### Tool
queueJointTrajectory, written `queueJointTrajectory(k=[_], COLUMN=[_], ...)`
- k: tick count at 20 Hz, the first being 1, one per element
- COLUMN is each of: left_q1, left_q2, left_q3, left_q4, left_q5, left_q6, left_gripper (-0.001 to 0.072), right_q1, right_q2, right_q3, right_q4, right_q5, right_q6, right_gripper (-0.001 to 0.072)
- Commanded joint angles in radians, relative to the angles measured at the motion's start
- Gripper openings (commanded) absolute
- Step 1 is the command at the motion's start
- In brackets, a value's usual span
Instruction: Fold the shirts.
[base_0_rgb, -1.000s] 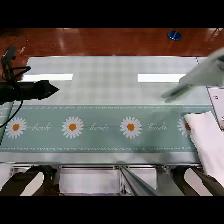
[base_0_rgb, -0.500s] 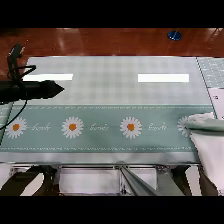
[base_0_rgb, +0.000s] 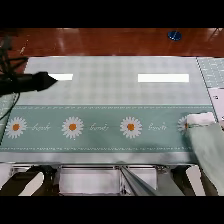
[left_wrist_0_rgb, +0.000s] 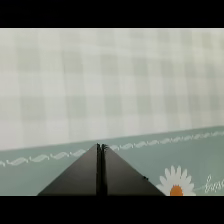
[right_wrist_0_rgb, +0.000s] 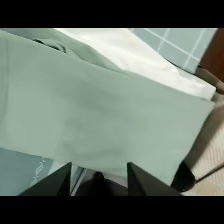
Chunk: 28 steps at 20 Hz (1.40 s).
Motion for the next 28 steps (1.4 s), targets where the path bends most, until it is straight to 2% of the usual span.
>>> queueJointTrajectory(k=[1,2,4,6,8,9,11,12,13,14,15,16,18,21,28], left_q1=[0.072,0.071,0.036,-0.031,-0.117,-0.16,-0.262,-0.305,-0.322,-0.317,-0.293,-0.266,-0.234,-0.229,-0.229], left_q2=[-0.066,-0.1,-0.189,-0.281,-0.331,-0.333,-0.332,-0.337,-0.349,-0.368,-0.387,-0.398,-0.404,-0.404,-0.404], left_q3=[0.215,0.307,0.515,0.697,0.766,0.747,0.642,0.556,0.482,0.435,0.41,0.402,0.4,0.401,0.401], left_q4=[0.003,0.002,-0.016,-0.014,-0.012,0.022,0.25,0.396,0.52,0.608,0.625,0.595,0.55,0.555,0.555], left_q5=[-0.01,-0.022,-0.075,-0.152,-0.21,-0.239,-0.267,-0.232,-0.193,-0.183,-0.184,-0.182,-0.182,-0.214,-0.226], left_q6=[-0.046,-0.063,-0.074,-0.104,-0.107,-0.106,-0.107,-0.108,-0.122,-0.193,-0.248,-0.267,-0.269,-0.265,-0.266], left_gripper=[0.0018,0.0018,0.0018,0.0018,0.0018,0.0018,0.0018,0.0018,0.0018,0.0019,0.0019,0.0018,0.0019,0.0019,0.0019], right_q1=[0.011,0.047,0.196,0.429,0.689,0.831,1.077,1.154,1.196,1.2,1.19,1.18,1.179,1.187,1.186], right_q2=[-0.163,-0.217,-0.298,-0.34,-0.36,-0.364,-0.366,-0.375,-0.403,-0.445,-0.495,-0.538,-0.581,-0.581,-0.581], right_q3=[0.227,0.306,0.416,0.463,0.459,0.437,0.322,0.248,0.173,0.121,0.085,0.076,0.076,0.076,0.076], right_q4=[0.296,0.441,0.662,0.699,0.605,0.47,0.184,0.062,-0.023,-0.033,-0.025,-0.022,-0.022,-0.011,-0.011], right_q5=[-0.041,-0.061,-0.158,-0.284,-0.338,-0.349,-0.436,-0.486,-0.507,-0.492,-0.46,-0.43,-0.41,-0.461,-0.462], right_q6=[0.003,-0.003,-0.011,-0.041,-0.128,-0.135,-0.11,-0.082,-0.024,-0.005,0.011,0.022,0.034,0.034,0.034], right_gripper=[0.0223,0.0042,0.002,0.002,0.002,0.002,0.0019,0.0019,0.0018,0.0019,0.0018,0.0019,0.0019,0.0019,0.0019])
